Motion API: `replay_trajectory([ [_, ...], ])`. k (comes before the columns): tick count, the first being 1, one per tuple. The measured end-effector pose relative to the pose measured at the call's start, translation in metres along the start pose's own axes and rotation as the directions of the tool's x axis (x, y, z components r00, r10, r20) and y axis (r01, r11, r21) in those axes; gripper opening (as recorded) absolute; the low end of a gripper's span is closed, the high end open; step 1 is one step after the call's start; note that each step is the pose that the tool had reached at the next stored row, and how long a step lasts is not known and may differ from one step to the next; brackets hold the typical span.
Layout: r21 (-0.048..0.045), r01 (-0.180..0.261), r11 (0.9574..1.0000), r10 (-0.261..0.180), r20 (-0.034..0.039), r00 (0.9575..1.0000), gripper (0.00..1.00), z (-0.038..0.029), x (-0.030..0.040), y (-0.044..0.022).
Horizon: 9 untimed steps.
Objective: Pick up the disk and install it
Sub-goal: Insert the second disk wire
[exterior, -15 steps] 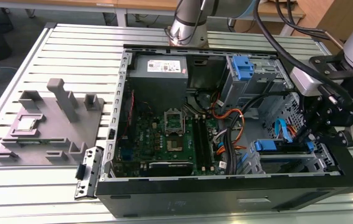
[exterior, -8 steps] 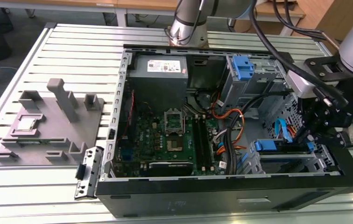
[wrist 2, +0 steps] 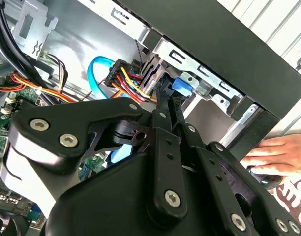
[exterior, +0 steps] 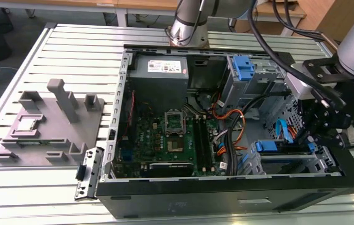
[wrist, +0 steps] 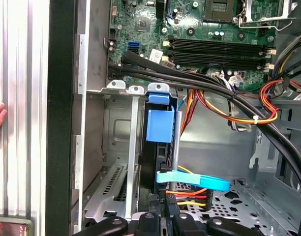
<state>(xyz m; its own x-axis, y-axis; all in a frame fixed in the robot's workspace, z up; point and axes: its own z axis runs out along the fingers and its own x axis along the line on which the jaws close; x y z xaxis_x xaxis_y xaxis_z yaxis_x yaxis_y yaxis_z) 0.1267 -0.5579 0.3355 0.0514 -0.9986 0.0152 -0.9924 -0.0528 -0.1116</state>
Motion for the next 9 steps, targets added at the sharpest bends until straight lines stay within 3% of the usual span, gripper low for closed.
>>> replay_trajectory([
  [9,-0.0004,-0.025,0.9997,0.025,-0.003,0.9997,0.16,0.0003,-0.0009,0.0001],
])
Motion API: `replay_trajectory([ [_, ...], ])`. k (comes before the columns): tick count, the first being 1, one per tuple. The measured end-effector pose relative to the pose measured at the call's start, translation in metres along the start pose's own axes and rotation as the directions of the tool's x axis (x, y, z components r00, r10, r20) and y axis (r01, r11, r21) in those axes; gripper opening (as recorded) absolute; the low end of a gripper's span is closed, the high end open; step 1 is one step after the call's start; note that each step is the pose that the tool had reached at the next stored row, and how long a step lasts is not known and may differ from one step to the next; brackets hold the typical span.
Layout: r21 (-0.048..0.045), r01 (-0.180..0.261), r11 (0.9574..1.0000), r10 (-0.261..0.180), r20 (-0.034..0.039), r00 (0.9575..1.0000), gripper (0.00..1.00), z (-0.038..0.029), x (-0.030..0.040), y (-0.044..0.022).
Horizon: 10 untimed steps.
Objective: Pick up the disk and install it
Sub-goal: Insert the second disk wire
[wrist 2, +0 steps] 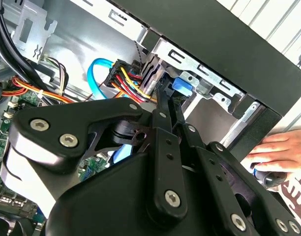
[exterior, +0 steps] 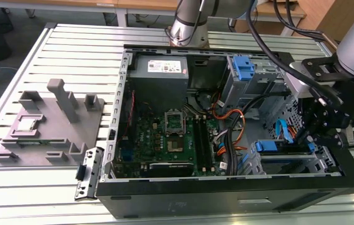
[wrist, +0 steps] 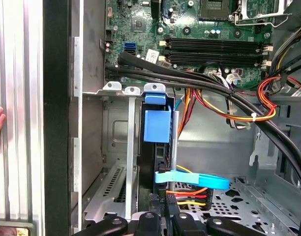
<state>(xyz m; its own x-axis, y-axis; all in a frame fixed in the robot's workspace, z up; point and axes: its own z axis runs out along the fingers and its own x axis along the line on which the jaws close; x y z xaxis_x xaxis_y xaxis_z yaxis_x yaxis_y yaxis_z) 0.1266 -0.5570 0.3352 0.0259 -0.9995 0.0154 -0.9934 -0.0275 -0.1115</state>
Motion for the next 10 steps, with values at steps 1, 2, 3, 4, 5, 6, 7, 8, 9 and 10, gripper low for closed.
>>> replay_trajectory([
  [1,0.0,-0.001,1.0,0.001,0.0,1.0,0.16,0.0002,-0.0001,0.0],
  [2,0.0,-0.003,1.0,0.003,-0.0002,1.0,0.16,0.0005,-0.0001,0.0001],
  [3,0.0,-0.004,1.0,0.004,-0.0003,1.0,0.16,0.0005,-0.0001,0.0001],
  [4,-0.0001,-0.004,1.0,0.004,-0.0004,1.0,0.16,0.0005,-0.0001,0.0002],
  [5,-0.0001,-0.004,1.0,0.004,-0.0004,1.0,0.16,0.0005,-0.0001,0.0002],
  [6,0.0,-0.004,1.0,0.004,-0.0004,1.0,0.16,0.0005,-0.0001,0.0002],
  [7,0.0,-0.004,1.0,0.004,-0.0003,1.0,0.16,0.0008,-0.0002,0.0004],
  [8,0.0,-0.004,1.0,0.004,-0.0001,1.0,0.16,0.0011,-0.0002,0.0005],
  [9,0.0001,-0.004,1.0,0.004,-0.0002,1.0,0.16,0.0014,-0.0002,0.0008],
  [10,0.0004,-0.004,1.0,0.004,-0.0005,1.0,0.16,0.0017,-0.0002,0.0011],
])
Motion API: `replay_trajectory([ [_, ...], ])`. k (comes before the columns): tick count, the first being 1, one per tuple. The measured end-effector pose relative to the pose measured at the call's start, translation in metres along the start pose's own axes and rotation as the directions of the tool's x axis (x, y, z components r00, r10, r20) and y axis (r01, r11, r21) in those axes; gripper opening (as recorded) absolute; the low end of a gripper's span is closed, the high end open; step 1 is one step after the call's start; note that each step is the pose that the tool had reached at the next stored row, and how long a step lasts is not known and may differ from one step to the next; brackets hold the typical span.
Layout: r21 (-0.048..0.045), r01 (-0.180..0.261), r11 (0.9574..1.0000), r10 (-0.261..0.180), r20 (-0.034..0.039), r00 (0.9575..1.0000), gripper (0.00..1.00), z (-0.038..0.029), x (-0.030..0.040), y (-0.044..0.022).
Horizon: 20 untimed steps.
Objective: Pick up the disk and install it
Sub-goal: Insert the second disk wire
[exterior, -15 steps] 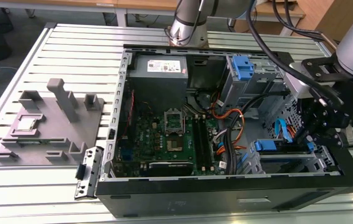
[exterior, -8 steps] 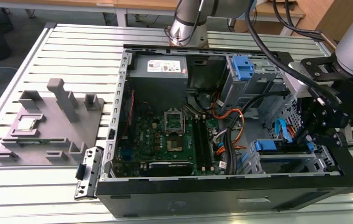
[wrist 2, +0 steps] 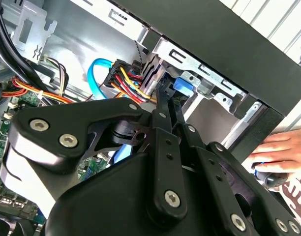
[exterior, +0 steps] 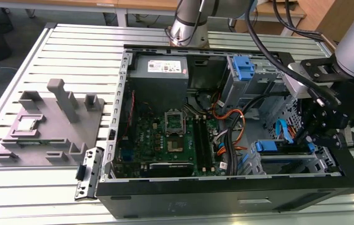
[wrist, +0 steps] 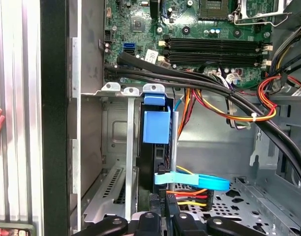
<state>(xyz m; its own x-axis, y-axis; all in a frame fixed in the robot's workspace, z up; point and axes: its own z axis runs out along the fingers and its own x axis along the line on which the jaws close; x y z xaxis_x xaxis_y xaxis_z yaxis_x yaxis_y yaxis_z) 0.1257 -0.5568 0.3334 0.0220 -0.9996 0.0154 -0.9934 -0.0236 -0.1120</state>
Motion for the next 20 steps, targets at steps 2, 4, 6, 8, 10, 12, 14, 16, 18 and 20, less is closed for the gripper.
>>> replay_trajectory([
  [2,0.0001,0.0,1.0,0.0,-0.0001,1.0,0.16,0.0003,0.0,0.0005],
  [4,0.0001,0.0,1.0,0.0,0.0001,1.0,0.16,0.0006,0.0,0.0005],
  [6,0.0003,0.0,1.0,0.0,0.0002,1.0,0.16,0.001,-0.0001,0.0007],
  [8,0.002,0.0,1.0,0.0,0.0,1.0,0.16,0.0016,-0.0001,0.0007],
  [10,0.0029,0.0,1.0,0.0,0.0,1.0,0.16,0.002,0.0,0.0008],
  [12,0.003,0.0,1.0,0.0,-0.0002,1.0,0.16,0.0022,0.0,0.0008],
  [14,0.0031,0.0,1.0,0.0,0.0004,1.0,0.16,0.0035,-0.0001,0.001],
  [16,0.0033,0.0,1.0,0.0,-0.0002,1.0,0.16,0.0047,-0.0001,0.0011],
  [18,0.0033,0.0,1.0,0.0,-0.0004,1.0,0.16,0.0048,-0.0001,0.0012],
  [20,0.0033,0.0,1.0,0.0,-0.0004,1.0,0.16,0.0057,-0.0001,0.0013],
])
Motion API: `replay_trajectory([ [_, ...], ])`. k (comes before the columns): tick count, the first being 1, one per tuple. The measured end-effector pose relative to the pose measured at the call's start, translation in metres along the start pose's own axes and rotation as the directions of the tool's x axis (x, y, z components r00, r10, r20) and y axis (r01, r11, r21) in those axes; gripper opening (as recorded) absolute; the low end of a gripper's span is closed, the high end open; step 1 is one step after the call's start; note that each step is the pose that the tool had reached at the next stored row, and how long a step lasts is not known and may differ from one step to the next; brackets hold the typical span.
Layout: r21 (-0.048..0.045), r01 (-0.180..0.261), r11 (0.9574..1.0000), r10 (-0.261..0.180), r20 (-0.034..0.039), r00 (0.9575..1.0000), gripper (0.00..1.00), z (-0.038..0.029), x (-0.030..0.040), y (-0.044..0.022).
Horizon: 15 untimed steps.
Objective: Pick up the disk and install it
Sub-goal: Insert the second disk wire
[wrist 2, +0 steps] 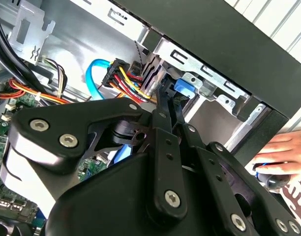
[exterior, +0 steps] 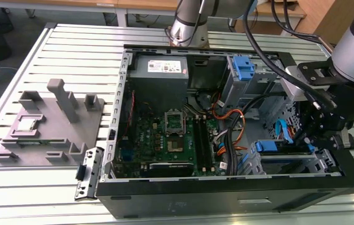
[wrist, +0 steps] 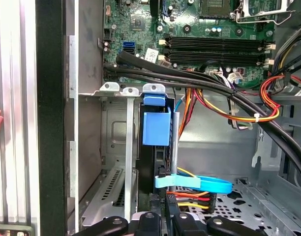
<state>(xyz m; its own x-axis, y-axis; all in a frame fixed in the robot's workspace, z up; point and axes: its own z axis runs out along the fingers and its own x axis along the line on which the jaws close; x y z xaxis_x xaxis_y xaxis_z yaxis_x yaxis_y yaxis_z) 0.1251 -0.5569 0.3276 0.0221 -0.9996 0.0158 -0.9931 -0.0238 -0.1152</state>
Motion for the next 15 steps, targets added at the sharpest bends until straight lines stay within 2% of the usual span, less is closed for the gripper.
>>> replay_trajectory([
  [7,0.0,0.0,1.0,0.0,0.0007,1.0,0.16,0.0013,-0.0001,0.0002],
  [9,0.0001,0.0,1.0,0.0,0.002,1.0,0.18,0.0021,-0.0001,0.0003],
  [10,0.0001,0.0,1.0,0.0,0.0015,1.0,0.24,0.0019,-0.0001,0.0002],
  [15,0.0001,0.0,1.0,0.0,0.0004,1.0,0.24,0.0003,0.0,0.0],
])
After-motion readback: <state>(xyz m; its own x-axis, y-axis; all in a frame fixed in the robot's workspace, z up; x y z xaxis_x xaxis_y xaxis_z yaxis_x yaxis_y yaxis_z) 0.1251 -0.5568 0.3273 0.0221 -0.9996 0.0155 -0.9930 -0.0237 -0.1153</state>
